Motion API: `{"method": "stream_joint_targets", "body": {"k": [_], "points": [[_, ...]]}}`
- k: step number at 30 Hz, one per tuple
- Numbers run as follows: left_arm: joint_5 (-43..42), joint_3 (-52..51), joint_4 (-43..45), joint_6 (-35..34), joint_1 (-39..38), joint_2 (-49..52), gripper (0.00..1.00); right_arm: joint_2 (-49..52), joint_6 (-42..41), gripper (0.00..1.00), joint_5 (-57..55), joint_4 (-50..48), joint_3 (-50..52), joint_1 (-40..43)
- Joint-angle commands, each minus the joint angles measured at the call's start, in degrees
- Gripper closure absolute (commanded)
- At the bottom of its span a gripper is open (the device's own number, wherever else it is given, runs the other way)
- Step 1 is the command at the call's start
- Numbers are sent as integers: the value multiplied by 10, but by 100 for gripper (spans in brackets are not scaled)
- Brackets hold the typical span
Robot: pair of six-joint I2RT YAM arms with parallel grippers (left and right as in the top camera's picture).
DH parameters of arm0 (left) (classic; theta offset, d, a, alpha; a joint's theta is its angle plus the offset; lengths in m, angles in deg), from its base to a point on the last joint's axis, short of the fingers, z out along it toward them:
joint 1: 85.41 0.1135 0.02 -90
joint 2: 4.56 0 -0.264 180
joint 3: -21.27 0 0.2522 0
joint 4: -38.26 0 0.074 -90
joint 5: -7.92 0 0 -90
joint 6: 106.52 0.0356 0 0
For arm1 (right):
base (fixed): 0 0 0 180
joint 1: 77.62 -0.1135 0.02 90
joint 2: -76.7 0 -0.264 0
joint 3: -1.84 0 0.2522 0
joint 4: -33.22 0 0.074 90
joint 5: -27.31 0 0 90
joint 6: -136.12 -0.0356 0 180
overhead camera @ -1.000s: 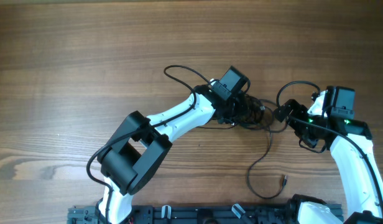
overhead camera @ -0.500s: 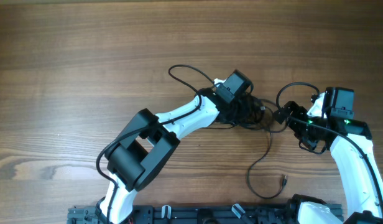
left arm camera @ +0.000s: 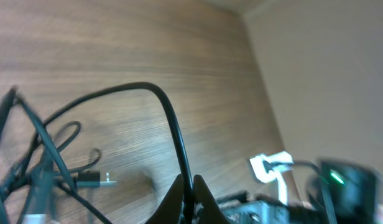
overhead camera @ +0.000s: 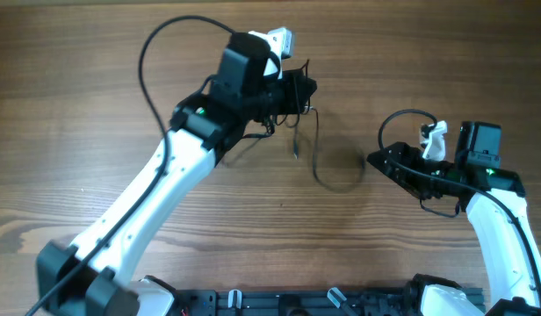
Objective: Untangle cables
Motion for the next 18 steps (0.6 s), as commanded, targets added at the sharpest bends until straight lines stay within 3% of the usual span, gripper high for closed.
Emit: {"method": "stream_joint_targets", "body": {"k": [1, 6, 11, 18], "points": [[-39, 4, 0, 80, 1, -34, 96, 6, 54, 10, 151, -27, -5, -21], [-73, 4, -1, 133, 2, -53, 96, 6, 57, 4, 169, -89, -5, -91], [-162, 4, -36, 201, 27, -68, 96, 6, -79, 4, 105, -200, -5, -131], [-285, 4, -54, 224, 77, -74, 96, 6, -154, 26, 117, -326, -5, -138]]}}
